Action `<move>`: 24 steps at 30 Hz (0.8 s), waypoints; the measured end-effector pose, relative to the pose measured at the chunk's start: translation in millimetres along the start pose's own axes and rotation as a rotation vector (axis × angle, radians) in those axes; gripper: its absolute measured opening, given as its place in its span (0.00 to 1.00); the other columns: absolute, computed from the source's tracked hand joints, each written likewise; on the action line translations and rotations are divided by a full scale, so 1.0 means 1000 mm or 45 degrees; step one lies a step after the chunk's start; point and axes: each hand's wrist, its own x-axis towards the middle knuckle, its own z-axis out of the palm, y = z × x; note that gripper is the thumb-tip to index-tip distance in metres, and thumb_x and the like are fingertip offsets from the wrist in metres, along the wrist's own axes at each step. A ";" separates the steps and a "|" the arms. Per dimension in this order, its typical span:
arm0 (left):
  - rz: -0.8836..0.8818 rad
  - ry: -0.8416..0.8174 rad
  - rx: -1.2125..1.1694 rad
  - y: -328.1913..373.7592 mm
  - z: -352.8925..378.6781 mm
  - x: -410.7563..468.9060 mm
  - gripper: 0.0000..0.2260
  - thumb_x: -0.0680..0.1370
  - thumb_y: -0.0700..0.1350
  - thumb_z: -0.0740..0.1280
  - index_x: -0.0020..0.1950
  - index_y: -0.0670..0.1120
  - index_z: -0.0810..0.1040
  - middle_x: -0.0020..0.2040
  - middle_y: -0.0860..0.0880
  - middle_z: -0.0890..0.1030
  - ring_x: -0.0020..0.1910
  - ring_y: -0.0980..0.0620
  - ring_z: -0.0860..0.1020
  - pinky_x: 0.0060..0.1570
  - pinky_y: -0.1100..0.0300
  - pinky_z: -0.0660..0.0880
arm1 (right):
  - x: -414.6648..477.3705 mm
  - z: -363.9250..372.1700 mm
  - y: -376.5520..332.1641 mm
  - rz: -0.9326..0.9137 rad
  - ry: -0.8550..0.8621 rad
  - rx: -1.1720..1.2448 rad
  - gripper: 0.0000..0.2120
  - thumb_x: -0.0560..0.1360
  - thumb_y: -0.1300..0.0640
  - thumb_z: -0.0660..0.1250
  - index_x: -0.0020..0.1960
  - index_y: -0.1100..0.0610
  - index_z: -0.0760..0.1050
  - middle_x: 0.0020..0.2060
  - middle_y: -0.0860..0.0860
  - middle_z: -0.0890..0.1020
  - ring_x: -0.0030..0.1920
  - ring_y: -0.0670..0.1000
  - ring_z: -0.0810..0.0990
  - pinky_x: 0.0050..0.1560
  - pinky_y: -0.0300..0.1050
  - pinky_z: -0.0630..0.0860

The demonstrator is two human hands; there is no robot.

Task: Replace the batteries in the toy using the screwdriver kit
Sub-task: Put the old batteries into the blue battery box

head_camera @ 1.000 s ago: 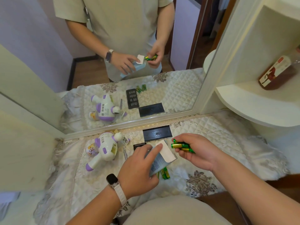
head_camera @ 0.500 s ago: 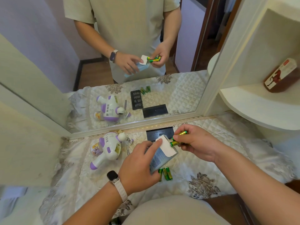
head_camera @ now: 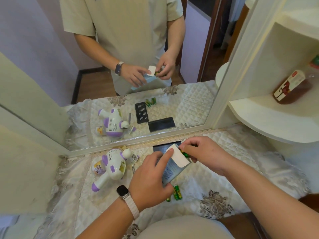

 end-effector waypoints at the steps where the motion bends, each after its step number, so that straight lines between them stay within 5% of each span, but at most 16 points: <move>1: 0.000 0.001 -0.003 0.000 0.000 0.001 0.40 0.66 0.54 0.67 0.77 0.53 0.58 0.62 0.50 0.71 0.56 0.51 0.72 0.42 0.58 0.78 | 0.001 0.001 -0.001 0.019 0.018 0.026 0.07 0.77 0.57 0.67 0.45 0.53 0.83 0.34 0.46 0.82 0.32 0.45 0.76 0.35 0.39 0.73; 5: 0.013 -0.011 -0.002 -0.003 -0.002 0.004 0.40 0.66 0.54 0.67 0.77 0.53 0.59 0.61 0.49 0.72 0.56 0.50 0.73 0.44 0.56 0.78 | 0.005 0.000 -0.002 0.190 0.102 0.394 0.11 0.76 0.68 0.57 0.52 0.60 0.76 0.40 0.57 0.82 0.33 0.50 0.75 0.32 0.43 0.71; 10: 0.003 -0.050 0.038 -0.012 -0.003 0.005 0.40 0.65 0.55 0.67 0.77 0.54 0.59 0.61 0.49 0.73 0.55 0.50 0.73 0.42 0.56 0.78 | 0.005 -0.008 -0.003 0.354 0.062 0.789 0.10 0.73 0.72 0.53 0.48 0.63 0.71 0.46 0.66 0.84 0.34 0.54 0.77 0.31 0.42 0.75; 16: -0.014 -0.091 0.080 -0.015 -0.008 0.008 0.39 0.65 0.56 0.65 0.76 0.53 0.61 0.60 0.50 0.74 0.54 0.50 0.74 0.39 0.63 0.71 | 0.012 -0.007 0.004 0.425 0.065 0.747 0.07 0.75 0.71 0.58 0.47 0.67 0.75 0.39 0.60 0.75 0.35 0.54 0.79 0.31 0.40 0.80; 24: 0.006 -0.109 0.071 -0.018 -0.007 0.013 0.40 0.65 0.55 0.66 0.77 0.53 0.61 0.60 0.49 0.74 0.54 0.49 0.74 0.38 0.59 0.76 | 0.022 -0.006 0.008 0.256 -0.069 0.381 0.05 0.74 0.65 0.71 0.41 0.61 0.75 0.34 0.55 0.80 0.34 0.50 0.79 0.28 0.39 0.73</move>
